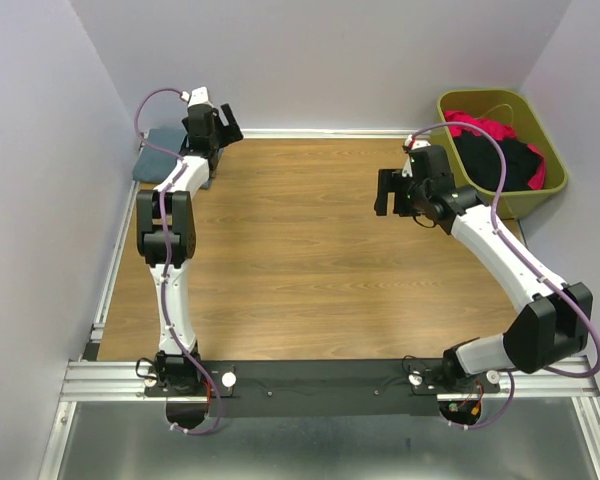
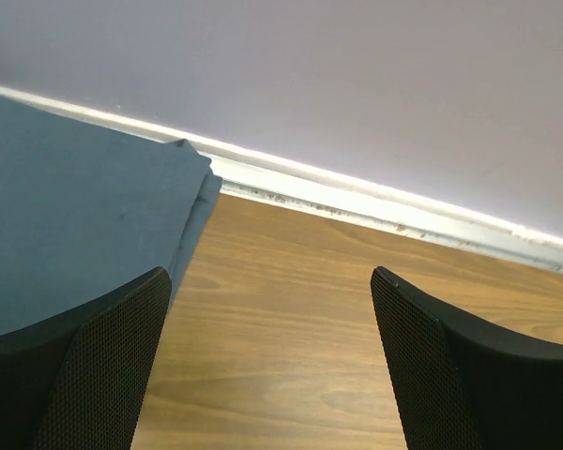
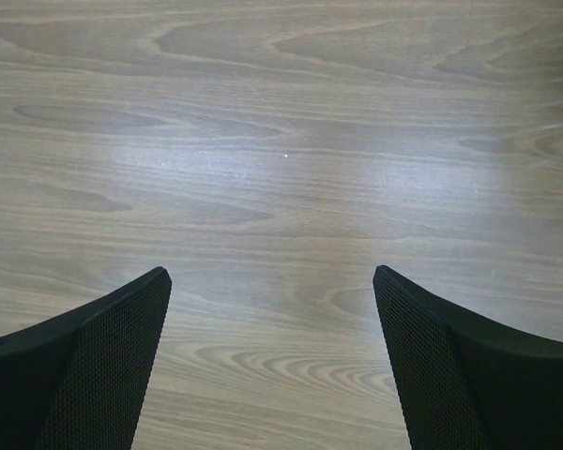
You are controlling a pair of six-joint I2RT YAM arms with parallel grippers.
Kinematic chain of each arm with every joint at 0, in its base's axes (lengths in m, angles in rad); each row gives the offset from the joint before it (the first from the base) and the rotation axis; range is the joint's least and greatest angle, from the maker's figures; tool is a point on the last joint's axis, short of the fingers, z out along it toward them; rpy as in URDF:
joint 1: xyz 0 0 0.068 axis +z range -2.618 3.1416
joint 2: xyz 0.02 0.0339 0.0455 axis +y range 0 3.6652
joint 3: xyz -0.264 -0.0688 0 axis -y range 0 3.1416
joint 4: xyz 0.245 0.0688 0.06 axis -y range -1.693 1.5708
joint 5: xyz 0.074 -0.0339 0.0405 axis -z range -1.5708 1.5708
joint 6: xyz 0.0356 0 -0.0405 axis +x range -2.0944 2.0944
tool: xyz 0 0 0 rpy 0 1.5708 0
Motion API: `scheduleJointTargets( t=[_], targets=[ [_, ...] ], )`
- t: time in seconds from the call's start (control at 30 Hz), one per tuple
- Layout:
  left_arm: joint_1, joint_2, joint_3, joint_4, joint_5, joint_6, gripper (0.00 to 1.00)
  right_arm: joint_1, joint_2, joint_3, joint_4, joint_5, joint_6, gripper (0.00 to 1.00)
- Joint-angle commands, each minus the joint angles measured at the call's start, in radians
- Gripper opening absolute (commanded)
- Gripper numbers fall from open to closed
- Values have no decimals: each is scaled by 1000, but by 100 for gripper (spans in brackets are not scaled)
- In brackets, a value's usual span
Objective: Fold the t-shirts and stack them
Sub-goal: Neatly place the folded tshirt to the corner
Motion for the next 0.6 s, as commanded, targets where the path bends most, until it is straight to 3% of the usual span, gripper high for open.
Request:
scheduleJointTargets(
  t=[0.0,0.57],
  targets=[
    [11,99,137,-146,132,95,95,4,-42,32,-39,29,29,96],
    [13,246,284,-377,186,49,95,4,-89,31,-62,48,94,98]
  ],
)
